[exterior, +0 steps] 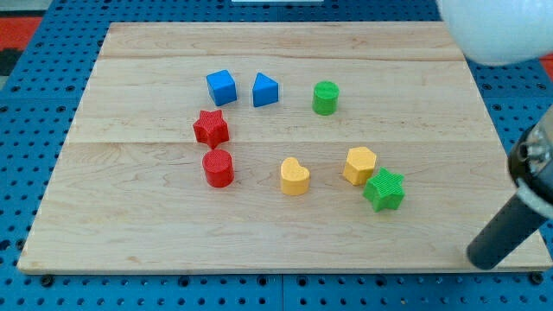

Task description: Move green star towards center

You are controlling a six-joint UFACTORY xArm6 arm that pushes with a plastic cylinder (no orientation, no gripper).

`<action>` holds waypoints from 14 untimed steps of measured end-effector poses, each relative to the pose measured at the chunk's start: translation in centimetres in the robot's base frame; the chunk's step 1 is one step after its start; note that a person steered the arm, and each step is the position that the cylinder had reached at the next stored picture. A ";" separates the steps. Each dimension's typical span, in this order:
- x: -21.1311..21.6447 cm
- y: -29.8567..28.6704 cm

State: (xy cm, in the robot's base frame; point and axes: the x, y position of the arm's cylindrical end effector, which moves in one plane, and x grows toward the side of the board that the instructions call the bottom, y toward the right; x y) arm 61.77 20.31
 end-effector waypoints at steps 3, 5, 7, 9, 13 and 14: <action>-6.9 -8.5; -11.7 -4.9; -15.0 -6.7; -16.4 -12.1; -13.0 -3.5; -13.2 0.4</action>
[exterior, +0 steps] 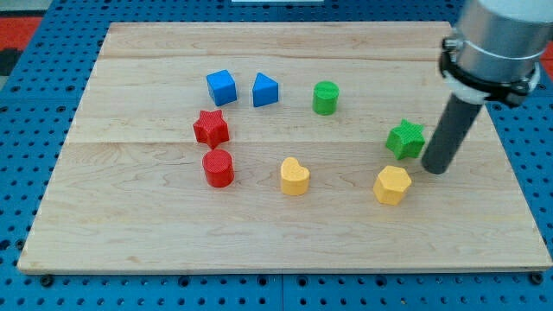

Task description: Move green star towards center

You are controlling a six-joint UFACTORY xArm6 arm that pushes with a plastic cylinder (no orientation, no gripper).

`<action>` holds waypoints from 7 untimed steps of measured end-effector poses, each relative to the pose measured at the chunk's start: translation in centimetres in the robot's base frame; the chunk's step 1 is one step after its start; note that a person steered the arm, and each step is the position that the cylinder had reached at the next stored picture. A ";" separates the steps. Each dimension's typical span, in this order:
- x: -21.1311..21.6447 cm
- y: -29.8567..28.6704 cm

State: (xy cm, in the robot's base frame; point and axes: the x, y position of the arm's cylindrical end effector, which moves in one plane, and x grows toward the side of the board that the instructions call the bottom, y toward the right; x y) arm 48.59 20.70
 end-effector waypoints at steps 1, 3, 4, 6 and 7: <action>-2.0 2.2; -5.1 -8.3; -3.8 -7.7; -1.7 -11.0; -2.2 -11.7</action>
